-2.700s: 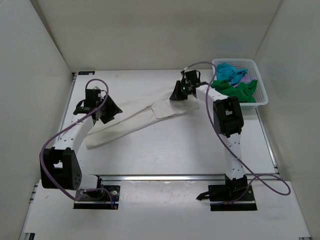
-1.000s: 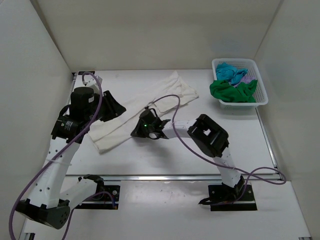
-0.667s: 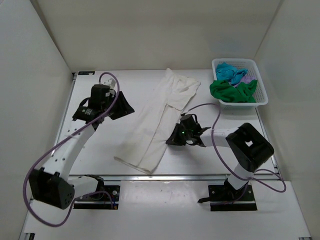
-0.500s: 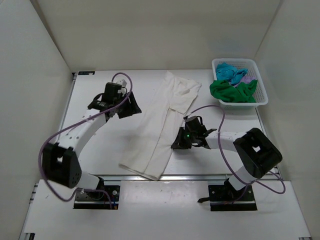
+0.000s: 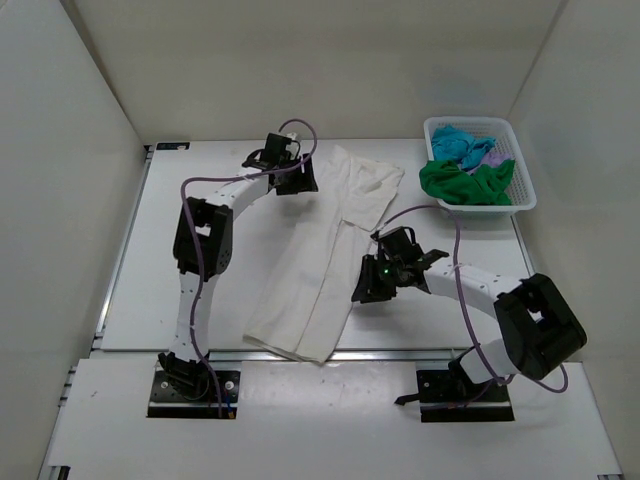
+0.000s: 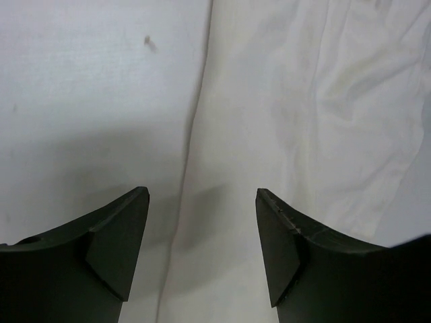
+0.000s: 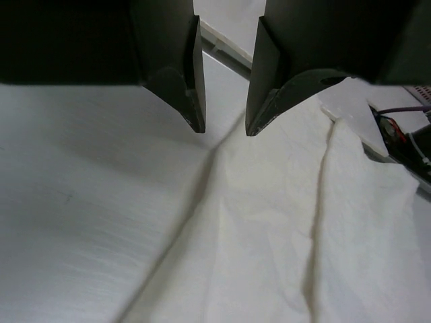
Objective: Fold and stack the t-shirts
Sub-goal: Rotate the tshirt 90 degrees
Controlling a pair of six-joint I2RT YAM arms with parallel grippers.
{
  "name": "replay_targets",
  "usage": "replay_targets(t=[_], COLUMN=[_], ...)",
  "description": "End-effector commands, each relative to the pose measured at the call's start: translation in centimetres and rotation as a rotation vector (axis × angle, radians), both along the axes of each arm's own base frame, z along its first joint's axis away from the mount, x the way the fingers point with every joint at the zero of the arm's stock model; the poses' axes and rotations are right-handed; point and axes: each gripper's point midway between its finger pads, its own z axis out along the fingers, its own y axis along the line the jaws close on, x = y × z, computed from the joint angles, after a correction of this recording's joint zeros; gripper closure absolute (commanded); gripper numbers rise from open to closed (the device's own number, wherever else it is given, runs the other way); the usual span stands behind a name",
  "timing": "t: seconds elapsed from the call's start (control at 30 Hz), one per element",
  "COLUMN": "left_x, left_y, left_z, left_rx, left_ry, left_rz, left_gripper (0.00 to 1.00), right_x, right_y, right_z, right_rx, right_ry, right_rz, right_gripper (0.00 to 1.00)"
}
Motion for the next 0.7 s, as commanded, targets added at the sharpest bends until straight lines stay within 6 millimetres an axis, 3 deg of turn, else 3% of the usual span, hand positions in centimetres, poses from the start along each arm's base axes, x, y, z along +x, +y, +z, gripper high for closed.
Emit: replay_targets(t=[0.0,0.07,0.13,0.17,0.23,0.3,0.43,0.53,0.67], left_x=[3.6,4.6,5.4,5.1,5.1,4.6,4.9,6.6,9.6], left_y=[-1.4,-2.3,-3.3,-4.0,-5.2,-6.0,-7.2,-5.4,-0.7], left_z=[1.5,-0.1,-0.3,-1.6,-1.7,-3.2,-3.1,-1.9,0.3], left_rx=[-0.034,-0.069,-0.100,-0.115,-0.115,-0.094,-0.158,-0.239,-0.264], left_ry=[-0.081,-0.064,-0.068,-0.042,-0.049,-0.031,-0.023,-0.021,-0.060], left_rz=[-0.041,-0.041,-0.054,-0.076,-0.098,-0.115,-0.095,-0.001,0.118], left_gripper=[0.25,0.25,0.26,0.26,0.30,0.36,0.76,0.97,1.00], right_x=[0.6,0.6,0.8,0.6,0.9,0.9,1.0,0.9,0.5], right_y=[1.6,2.1,2.5,2.5,2.4,2.3,1.7,0.8,-0.1], right_z=[3.2,3.8,4.7,4.8,5.3,5.4,5.9,5.4,5.0], right_rx=[0.045,0.038,0.051,0.060,0.067,0.069,0.069,0.062,0.061], right_ry=[-0.063,-0.065,-0.074,-0.069,-0.076,-0.067,-0.077,-0.063,-0.054], right_rz=[0.063,0.069,0.061,0.059,0.046,0.041,0.033,0.010,0.001], right_gripper=[0.72,0.72,0.73,0.72,0.72,0.73,0.73,0.72,0.72])
